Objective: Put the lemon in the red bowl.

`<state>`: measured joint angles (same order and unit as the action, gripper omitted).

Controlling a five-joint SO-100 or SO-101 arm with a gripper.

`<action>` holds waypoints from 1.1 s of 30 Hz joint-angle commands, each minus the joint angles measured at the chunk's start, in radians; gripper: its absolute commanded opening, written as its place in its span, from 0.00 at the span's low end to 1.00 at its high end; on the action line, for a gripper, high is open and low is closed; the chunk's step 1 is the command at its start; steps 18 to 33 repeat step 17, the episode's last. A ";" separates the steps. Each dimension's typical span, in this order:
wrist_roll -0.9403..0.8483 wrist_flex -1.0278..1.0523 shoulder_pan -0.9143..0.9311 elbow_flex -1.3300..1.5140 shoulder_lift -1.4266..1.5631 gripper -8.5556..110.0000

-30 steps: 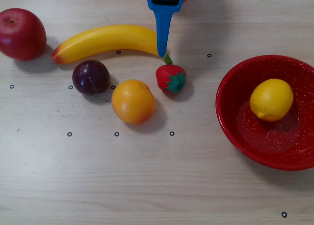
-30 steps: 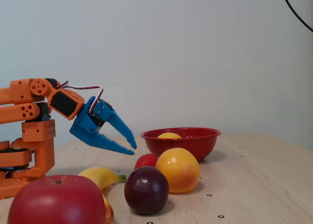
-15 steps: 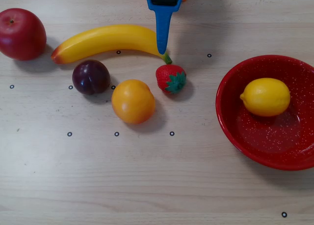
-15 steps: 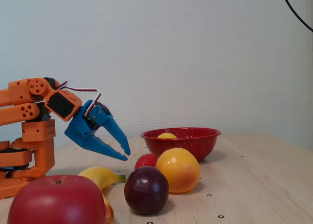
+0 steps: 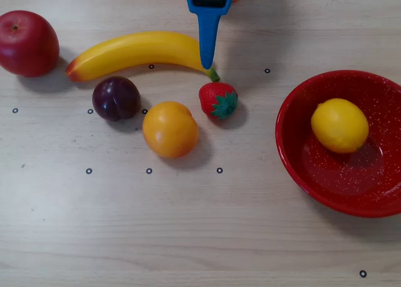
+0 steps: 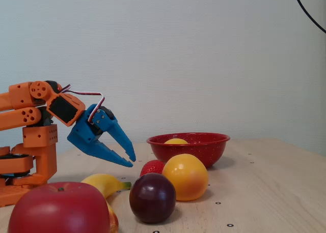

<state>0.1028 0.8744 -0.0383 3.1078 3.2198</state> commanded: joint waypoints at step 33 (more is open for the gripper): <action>-0.064 0.006 -0.012 0.011 0.011 0.07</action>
